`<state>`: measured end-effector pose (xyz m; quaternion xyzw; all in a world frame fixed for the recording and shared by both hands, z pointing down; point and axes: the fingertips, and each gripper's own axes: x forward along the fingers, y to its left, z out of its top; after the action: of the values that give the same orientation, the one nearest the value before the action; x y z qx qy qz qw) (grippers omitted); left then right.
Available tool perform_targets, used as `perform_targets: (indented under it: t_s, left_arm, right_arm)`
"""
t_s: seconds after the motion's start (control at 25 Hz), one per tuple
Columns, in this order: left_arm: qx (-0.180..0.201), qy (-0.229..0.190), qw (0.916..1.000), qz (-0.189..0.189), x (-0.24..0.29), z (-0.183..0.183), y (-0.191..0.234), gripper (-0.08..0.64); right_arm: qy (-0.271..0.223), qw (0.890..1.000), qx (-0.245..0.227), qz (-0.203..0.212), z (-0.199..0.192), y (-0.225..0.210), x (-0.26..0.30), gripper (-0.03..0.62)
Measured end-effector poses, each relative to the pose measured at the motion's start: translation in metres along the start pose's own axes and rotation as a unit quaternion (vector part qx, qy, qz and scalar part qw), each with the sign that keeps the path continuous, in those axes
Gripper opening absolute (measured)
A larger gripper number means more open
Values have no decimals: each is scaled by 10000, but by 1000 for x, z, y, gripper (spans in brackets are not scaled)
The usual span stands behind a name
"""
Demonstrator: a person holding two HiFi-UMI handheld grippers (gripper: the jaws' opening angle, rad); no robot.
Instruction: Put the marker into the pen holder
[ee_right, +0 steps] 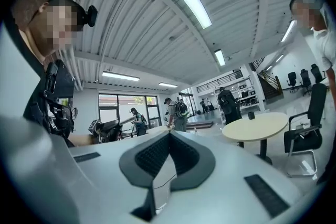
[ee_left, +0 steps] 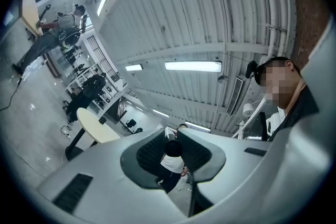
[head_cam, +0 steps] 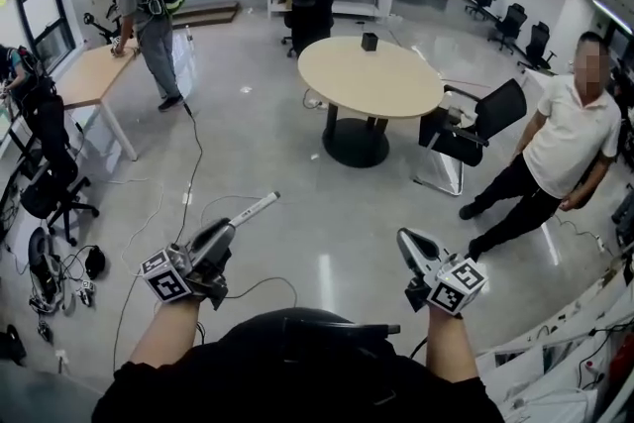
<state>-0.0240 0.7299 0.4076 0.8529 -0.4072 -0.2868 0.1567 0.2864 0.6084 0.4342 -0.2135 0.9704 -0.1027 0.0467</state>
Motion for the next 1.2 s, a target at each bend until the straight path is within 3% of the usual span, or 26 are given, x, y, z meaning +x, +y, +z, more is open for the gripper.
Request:
perform_targets:
  t_s: [0.36, 0.56, 0.76, 0.92, 1.2]
  left_arm:
    - [-230, 225, 9995, 66, 22, -35, 6, 64]
    - [-386, 235, 9990, -39, 30, -24, 39, 64]
    - [-517, 140, 9979, -361, 46, 9, 101, 64]
    - [-427, 104, 9971, -628, 58, 62, 152, 64]
    - [-258, 232, 9950, -940, 74, 115, 227, 64]
  right_arm:
    - [206, 9996, 185, 75, -26, -24, -8, 2]
    - [341, 9993, 155, -52, -28, -31, 15, 2]
    - [369, 9989, -109, -266, -10, -40, 73, 2]
    - [283, 9980, -298, -473, 13, -40, 126, 2]
    - [306, 9961, -233, -799, 13, -54, 199, 2]
